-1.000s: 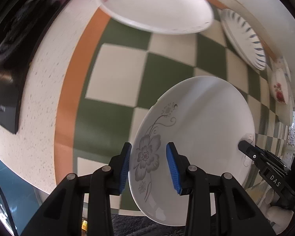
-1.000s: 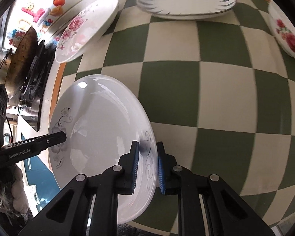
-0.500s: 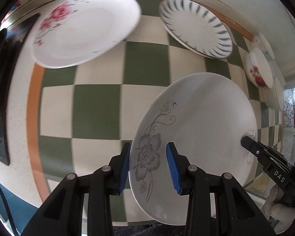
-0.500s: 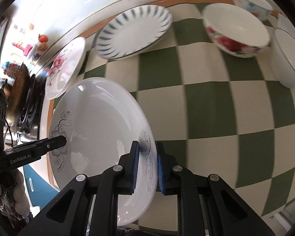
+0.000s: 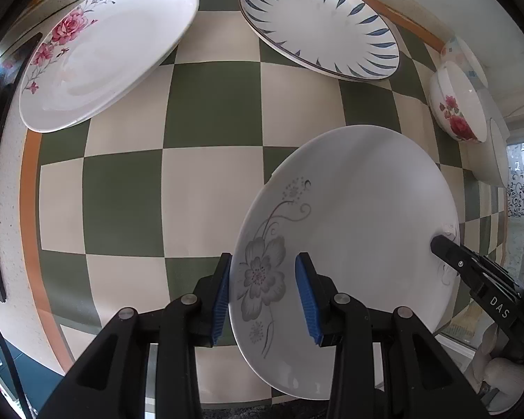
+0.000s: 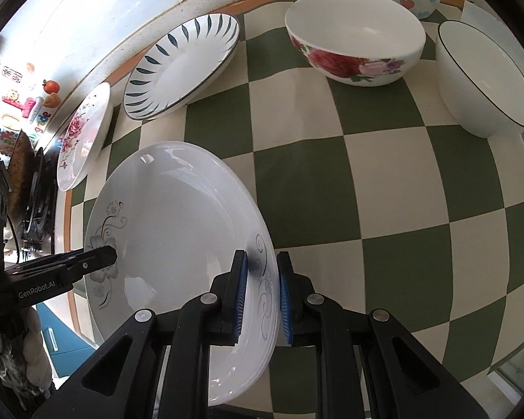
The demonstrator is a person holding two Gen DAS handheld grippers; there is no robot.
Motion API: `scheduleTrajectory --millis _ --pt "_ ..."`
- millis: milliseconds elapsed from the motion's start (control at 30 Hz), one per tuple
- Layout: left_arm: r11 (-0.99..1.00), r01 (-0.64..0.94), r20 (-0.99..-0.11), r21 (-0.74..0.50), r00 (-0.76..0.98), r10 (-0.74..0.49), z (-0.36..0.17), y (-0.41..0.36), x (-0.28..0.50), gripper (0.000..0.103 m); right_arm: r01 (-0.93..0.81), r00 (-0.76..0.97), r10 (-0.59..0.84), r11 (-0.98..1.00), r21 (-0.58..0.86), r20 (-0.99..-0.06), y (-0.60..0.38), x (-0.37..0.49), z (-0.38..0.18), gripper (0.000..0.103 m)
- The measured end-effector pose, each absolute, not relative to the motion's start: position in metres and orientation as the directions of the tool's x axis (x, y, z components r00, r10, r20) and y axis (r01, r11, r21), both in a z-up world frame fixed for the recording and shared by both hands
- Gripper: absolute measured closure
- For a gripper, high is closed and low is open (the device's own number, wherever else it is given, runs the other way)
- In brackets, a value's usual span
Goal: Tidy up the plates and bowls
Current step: 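Lift the grey-flower plate with both tools toward the pink-rose plate, then lower the grey-flower plate onto the pink-rose plate and grip both rims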
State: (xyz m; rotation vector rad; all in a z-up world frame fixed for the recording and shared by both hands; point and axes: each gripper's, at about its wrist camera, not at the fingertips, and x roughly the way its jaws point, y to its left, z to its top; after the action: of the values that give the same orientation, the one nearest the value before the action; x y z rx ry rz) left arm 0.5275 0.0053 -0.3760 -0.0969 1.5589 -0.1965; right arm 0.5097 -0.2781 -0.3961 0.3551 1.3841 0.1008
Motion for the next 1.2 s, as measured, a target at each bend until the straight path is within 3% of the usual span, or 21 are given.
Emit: scheduleTrajectory --millis 600,800,933,1067,1200 --pt "0.986 0.025 -0.986 -0.165 0.005 -0.165 -0.386 0.013 0.522 0.069 0.144 0.107 0.306 0.937 0.319 -0.946 -0.276 0.519 -0.414 0.083" --pt "0.977 -0.125 -0.977 -0.171 0.15 -0.152 -0.333 0.059 0.526 0.065 0.199 0.115 0.3 0.927 0.318 -0.947 -0.294 0.522 -0.369 0.083" --pt "0.945 -0.227 -0.96 -0.234 0.207 -0.188 -0.315 0.101 0.542 0.052 0.15 0.161 0.384 0.901 0.407 -0.909 -0.271 0.547 -0.327 0.078" --pt "0.906 -0.34 -0.956 -0.252 0.235 -0.178 -0.322 0.15 0.568 0.052 0.017 0.156 0.495 0.864 0.503 -0.855 -0.203 0.599 -0.305 0.066" --pt "0.876 -0.422 -0.965 -0.235 0.212 -0.156 -0.347 0.195 0.596 0.052 -0.089 0.145 0.486 0.874 0.478 -0.862 -0.131 0.654 -0.302 0.066"
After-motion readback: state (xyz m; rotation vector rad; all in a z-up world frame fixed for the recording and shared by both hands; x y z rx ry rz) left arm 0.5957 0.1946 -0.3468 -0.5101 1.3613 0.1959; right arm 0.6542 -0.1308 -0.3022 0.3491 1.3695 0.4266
